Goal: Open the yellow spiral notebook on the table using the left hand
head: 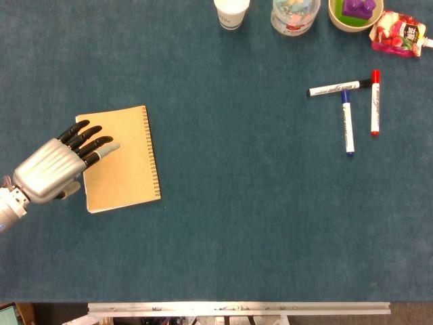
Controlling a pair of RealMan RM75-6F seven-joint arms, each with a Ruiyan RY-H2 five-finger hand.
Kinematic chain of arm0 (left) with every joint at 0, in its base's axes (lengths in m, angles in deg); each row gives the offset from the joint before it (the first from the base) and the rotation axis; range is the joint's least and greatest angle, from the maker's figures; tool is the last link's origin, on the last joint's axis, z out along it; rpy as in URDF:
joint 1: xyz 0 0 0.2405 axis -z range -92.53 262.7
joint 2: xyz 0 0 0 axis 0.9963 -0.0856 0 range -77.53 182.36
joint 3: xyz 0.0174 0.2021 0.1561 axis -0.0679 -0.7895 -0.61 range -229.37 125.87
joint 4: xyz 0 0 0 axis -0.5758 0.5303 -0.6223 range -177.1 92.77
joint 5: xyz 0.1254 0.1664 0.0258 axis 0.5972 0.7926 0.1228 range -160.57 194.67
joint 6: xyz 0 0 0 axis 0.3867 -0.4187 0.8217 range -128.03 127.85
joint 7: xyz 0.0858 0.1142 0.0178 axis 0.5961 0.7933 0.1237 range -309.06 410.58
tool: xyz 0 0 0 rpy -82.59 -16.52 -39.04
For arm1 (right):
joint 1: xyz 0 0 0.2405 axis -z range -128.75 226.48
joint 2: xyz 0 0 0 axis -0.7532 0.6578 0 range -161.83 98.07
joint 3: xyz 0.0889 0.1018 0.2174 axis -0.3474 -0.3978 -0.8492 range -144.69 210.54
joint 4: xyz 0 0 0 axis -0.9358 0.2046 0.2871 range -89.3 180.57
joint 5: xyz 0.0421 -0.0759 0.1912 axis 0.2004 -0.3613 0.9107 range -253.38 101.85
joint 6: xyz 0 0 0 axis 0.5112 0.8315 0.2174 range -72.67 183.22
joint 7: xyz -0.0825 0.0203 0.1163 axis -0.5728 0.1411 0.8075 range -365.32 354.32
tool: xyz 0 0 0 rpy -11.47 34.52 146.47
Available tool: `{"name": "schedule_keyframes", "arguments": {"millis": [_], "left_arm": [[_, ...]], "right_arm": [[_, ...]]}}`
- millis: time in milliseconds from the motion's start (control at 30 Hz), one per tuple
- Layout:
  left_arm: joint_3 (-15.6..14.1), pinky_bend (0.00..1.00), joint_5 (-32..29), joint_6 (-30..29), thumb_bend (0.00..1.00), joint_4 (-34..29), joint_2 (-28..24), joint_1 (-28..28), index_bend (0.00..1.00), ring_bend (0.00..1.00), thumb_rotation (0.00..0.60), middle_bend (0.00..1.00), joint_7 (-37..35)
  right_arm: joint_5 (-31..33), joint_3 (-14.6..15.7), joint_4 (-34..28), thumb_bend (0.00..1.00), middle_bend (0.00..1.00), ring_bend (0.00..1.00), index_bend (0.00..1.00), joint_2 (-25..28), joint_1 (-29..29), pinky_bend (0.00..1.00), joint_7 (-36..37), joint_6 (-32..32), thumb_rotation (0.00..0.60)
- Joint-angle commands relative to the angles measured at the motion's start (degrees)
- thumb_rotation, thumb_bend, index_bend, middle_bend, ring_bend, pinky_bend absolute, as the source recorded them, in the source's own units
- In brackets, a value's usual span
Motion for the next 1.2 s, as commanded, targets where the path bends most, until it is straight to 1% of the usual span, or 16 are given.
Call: {"name": "schedule_keyframes", "arguments": {"millis": [33,300,500,800,1200], "left_arm": [[-0.1,0.0,0.8,-1.1,0.23,3.5,2.3,-1.0,0.06,0.0,0.6,0.1,0.0],[-0.8,0.0,2.1,-1.7,0.23,10.6,5.8,-1.7,0.06,0.0,0.6,0.11,-1.2],[-1.4,0.0,2.1,-1.5,0.23,13.6,7.3,-2.3,0.06,0.0,0.6,0.1,-2.6],[-2.0,0.0,2.0,-1.0,0.23,15.1,9.4,-3.0,0.06,0.0,0.6,0.1,-3.8],[-1.7,0.0,1.8,-0.1,0.23,14.9,11.3,-2.1,0.06,0.0,0.6,0.1,-5.1]], "right_arm": [[0.1,0.0,-0.3,0.39,0.32,0.24,0.36,-0.1,-0.1,0.29,-0.4,0.1,0.6],[0.2,0.1,-1.1,0.39,0.32,0.24,0.36,0.0,0.0,0.29,-1.6,0.0,0.6],[0.3,0.1,-1.5,0.39,0.32,0.24,0.36,0.0,0.0,0.29,-2.3,0.1,0.6],[0.4,0.1,-1.5,0.39,0.32,0.23,0.36,0.0,-0.1,0.29,-2.5,0.2,0.6],[0.4,0.1,-1.5,0.39,0.32,0.24,0.36,0.1,0.1,0.29,-2.4,-0.2,0.6]]}}
